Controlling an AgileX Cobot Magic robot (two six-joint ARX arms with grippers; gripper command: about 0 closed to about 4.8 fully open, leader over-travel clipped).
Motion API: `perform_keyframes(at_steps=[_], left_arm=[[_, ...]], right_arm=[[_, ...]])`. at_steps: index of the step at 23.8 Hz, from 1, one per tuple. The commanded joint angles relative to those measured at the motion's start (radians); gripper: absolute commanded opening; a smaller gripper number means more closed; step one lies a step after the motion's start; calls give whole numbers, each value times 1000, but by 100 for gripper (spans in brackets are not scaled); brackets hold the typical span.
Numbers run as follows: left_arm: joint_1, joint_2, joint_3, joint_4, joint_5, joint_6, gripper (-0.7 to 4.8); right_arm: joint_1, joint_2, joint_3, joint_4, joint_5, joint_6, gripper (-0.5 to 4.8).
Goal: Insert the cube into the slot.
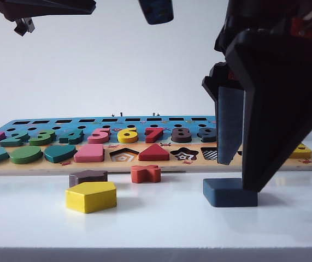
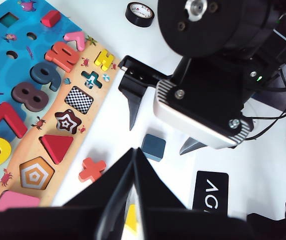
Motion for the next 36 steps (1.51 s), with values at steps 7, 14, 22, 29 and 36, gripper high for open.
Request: perform_keyframes(at_steps=[7, 14, 22, 29, 36], left_arm=[[1, 1, 4, -18, 3, 8, 17], [1, 1, 4, -18, 3, 8, 17], [1, 1, 2, -17, 3, 8, 17], [1, 1, 2, -17, 2, 8, 17], [1, 1, 2, -17, 2, 8, 17]], right_arm=[[5, 5, -13, 47, -1, -2, 364], [5, 40, -13, 55, -9, -2, 339], [5, 42, -13, 32, -28, -1, 224], [5, 41, -13, 16, -51, 16, 148], [-1, 25, -11, 16, -49, 101, 108]])
